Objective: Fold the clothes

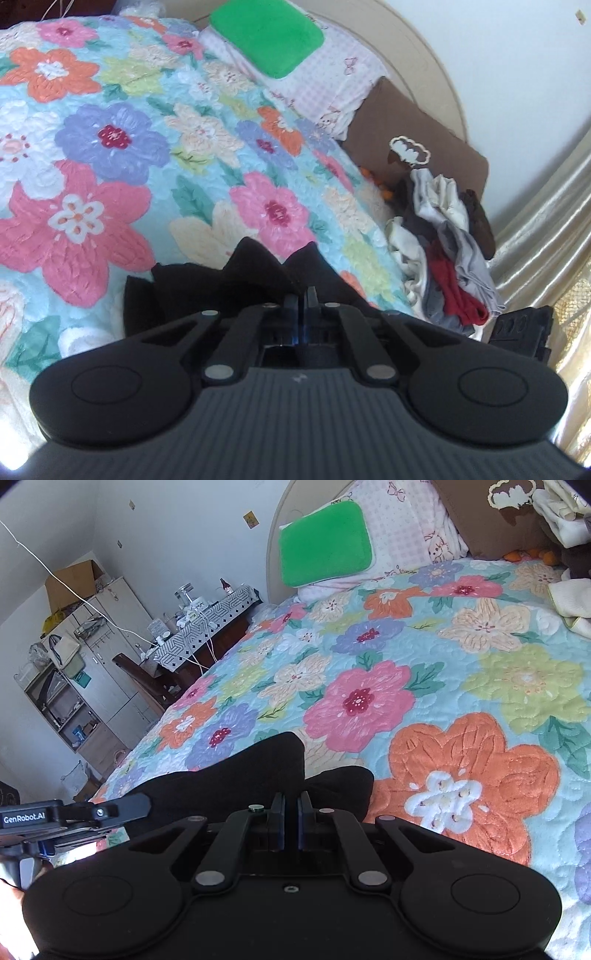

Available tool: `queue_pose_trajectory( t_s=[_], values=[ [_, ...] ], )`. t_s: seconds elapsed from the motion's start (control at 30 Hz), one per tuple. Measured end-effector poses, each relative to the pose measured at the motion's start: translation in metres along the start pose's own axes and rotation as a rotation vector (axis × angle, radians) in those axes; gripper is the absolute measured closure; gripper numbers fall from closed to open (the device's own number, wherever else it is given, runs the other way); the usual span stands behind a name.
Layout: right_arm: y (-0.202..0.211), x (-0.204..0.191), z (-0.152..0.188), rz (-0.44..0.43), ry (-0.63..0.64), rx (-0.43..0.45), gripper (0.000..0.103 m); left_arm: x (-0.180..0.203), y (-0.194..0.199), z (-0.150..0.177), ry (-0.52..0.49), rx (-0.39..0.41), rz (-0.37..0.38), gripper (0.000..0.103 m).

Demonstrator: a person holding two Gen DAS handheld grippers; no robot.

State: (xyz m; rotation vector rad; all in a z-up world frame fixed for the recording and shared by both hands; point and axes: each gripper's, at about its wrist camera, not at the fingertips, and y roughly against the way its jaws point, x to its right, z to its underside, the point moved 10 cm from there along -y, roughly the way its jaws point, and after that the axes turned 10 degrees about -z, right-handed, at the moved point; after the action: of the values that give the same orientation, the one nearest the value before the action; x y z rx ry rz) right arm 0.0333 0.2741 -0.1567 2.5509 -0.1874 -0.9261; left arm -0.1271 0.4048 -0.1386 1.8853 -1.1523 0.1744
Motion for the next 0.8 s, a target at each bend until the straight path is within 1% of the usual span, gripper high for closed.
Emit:
queue_pose_trajectory(
  t_s=[0.03, 0.1, 0.17, 0.27, 0.3, 0.37, 0.4, 0.43, 0.5, 0.53, 0.6, 0.63, 0.67, 0.7, 0.73, 0.77, 0.8],
  values=[
    [-0.002, 0.001, -0.001, 0.007, 0.003, -0.004, 0.096, -0.007, -0.004, 0.004, 0.008, -0.016, -0.029, 0.101],
    [-0.009, 0.004, 0.0, 0.04, 0.008, -0.027, 0.097, -0.021, -0.015, 0.017, 0.053, -0.074, -0.089, 0.101],
    [-0.014, 0.007, 0.005, 0.081, 0.016, -0.066, 0.097, -0.028, -0.019, 0.024, 0.109, -0.097, -0.071, 0.101],
    [-0.007, 0.006, 0.015, 0.146, 0.028, -0.128, 0.097, -0.023, -0.017, 0.026, 0.125, -0.109, -0.033, 0.099],
    [-0.004, 0.005, 0.018, 0.16, 0.025, -0.144, 0.097, -0.018, -0.015, 0.024, 0.109, -0.096, -0.027, 0.099],
    [0.002, 0.001, 0.022, 0.154, 0.034, -0.164, 0.096, -0.008, -0.01, 0.021, 0.076, -0.069, -0.014, 0.099],
    [0.005, -0.001, 0.021, 0.148, 0.047, -0.166, 0.095, 0.0, -0.007, 0.018, 0.07, -0.048, 0.01, 0.099],
    [0.009, -0.005, 0.019, 0.143, 0.063, -0.156, 0.09, 0.008, -0.004, 0.014, 0.063, -0.029, 0.031, 0.099],
    [0.013, -0.01, 0.01, 0.121, 0.075, -0.134, 0.088, 0.022, -0.002, 0.008, 0.03, -0.015, 0.039, 0.099],
    [0.014, -0.012, 0.006, 0.105, 0.07, -0.122, 0.087, 0.024, -0.002, 0.005, 0.014, -0.006, 0.021, 0.097],
    [0.01, -0.013, -0.001, 0.076, 0.055, -0.113, 0.084, 0.021, -0.006, -0.001, -0.004, 0.0, -0.026, 0.086],
    [0.007, -0.013, -0.005, 0.062, 0.048, -0.112, 0.073, 0.018, -0.009, -0.003, -0.005, -0.001, -0.053, 0.082],
    [0.004, -0.013, -0.008, 0.048, 0.04, -0.11, 0.056, 0.013, -0.014, -0.004, 0.003, -0.004, -0.06, 0.072],
    [0.0, -0.011, -0.011, 0.045, 0.029, -0.11, 0.05, 0.008, -0.018, -0.005, 0.011, -0.006, -0.067, 0.066],
    [-0.005, -0.008, -0.013, 0.054, 0.017, -0.114, 0.048, 0.003, -0.022, -0.006, 0.019, -0.008, -0.074, 0.065],
    [-0.012, -0.004, -0.013, 0.06, 0.011, -0.122, 0.048, -0.002, -0.026, -0.007, 0.027, -0.01, -0.082, 0.063],
    [-0.019, 0.0, -0.013, 0.063, 0.005, -0.139, 0.048, -0.006, -0.031, -0.008, 0.035, -0.013, -0.089, 0.067]
  ],
)
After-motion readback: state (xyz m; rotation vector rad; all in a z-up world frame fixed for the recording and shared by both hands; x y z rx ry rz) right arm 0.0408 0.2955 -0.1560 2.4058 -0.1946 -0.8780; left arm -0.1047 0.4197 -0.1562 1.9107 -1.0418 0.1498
